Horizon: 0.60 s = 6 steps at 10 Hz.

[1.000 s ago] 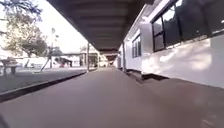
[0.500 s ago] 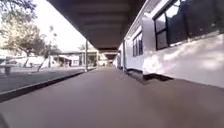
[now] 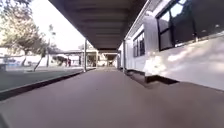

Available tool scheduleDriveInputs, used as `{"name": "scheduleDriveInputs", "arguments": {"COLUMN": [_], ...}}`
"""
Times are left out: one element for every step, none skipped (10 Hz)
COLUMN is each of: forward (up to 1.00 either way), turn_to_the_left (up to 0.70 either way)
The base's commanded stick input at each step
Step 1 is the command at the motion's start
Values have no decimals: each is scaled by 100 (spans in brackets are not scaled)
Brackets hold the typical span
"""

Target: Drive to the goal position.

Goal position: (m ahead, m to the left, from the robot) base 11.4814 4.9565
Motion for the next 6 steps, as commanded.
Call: {"name": "scheduleDriveInputs", "arguments": {"forward": [70,70,70,70,70,70], "turn_to_the_left": [0,0,0,0,0,0]}}
